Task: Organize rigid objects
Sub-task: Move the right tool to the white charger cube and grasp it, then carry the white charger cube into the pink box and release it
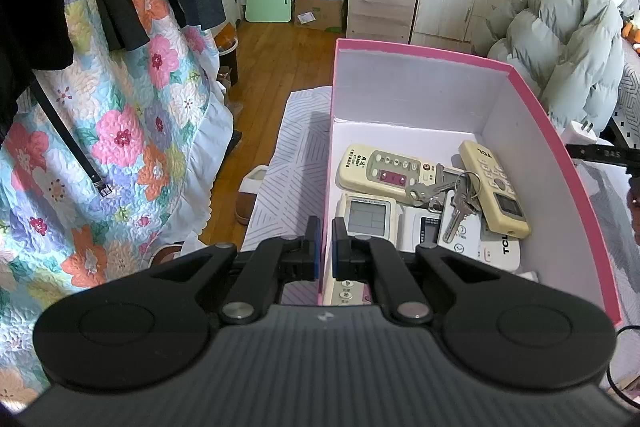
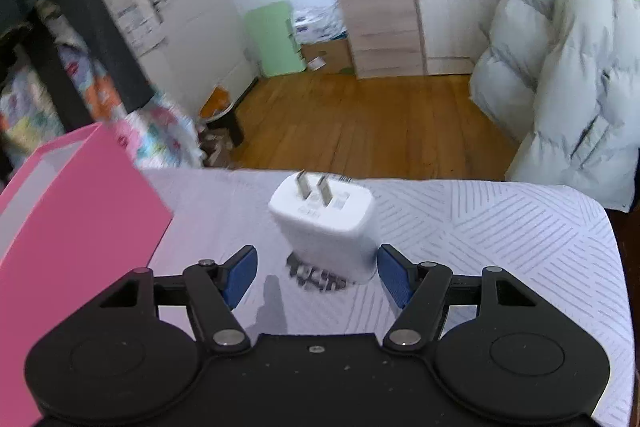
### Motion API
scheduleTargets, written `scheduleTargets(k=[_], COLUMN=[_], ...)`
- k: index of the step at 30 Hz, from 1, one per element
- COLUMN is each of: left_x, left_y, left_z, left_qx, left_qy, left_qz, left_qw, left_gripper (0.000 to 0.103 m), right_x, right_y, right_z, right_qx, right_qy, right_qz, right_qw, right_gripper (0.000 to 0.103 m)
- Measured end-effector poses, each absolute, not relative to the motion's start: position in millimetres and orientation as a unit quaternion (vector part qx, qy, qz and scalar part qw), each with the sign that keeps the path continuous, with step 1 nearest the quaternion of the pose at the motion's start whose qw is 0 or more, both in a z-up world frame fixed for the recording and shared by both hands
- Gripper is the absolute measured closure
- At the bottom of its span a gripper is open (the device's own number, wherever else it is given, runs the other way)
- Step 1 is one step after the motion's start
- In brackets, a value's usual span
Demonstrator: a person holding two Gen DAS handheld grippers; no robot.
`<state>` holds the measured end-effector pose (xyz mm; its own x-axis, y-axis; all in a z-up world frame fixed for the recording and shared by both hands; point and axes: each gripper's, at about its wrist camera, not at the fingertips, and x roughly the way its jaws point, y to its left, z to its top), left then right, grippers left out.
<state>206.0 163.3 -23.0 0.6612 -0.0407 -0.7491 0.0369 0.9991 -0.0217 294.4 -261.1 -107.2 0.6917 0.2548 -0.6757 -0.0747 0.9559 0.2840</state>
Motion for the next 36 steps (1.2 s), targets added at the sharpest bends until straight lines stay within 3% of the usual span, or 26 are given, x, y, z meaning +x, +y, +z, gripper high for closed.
scheduleTargets(k=[6, 9, 10, 11, 19, 31, 36], left_x=[205.5, 205.5, 205.6, 205.8, 205.7, 206.4, 207.4], left_y=[163.2, 159.8, 158.7, 158.2, 157.9, 168.5, 170.5], left_z=[-23.3, -23.2, -23.1, -22.9, -22.9, -23.0, -22.2], left_qx=[-0.005, -0.001, 0.001, 0.003, 0.0, -0.021, -0.019], left_qy=[0.41, 0.408, 0.408, 0.408, 0.408, 0.408, 0.407], left_qz=[-0.022, -0.019, -0.018, -0.018, -0.018, -0.03, -0.029], left_qw=[0.912, 0.913, 0.913, 0.913, 0.913, 0.912, 0.913], left_gripper=[0.099, 0.099, 0.099, 0.099, 0.099, 0.1, 0.1], right_x=[302.1, 306.4, 304.4, 302.3, 281.2, 232.5, 241.1], right_y=[-247.8, -243.9, -240.6, -237.6, -231.0, -192.4, -158.0], right_z=[-114.9, -118.9, -117.6, -114.8, -100.1, -8.4, 23.5], right_qx=[0.126, 0.104, 0.083, 0.064, 0.037, 0.052, 0.077], right_qy=[0.36, 0.352, 0.341, 0.334, 0.348, 0.303, 0.319], right_qz=[0.05, 0.015, 0.011, 0.007, 0.041, 0.186, 0.281], right_qw=[0.923, 0.93, 0.936, 0.94, 0.936, 0.933, 0.902], right_gripper=[0.026, 0.032, 0.041, 0.043, 0.043, 0.043, 0.043])
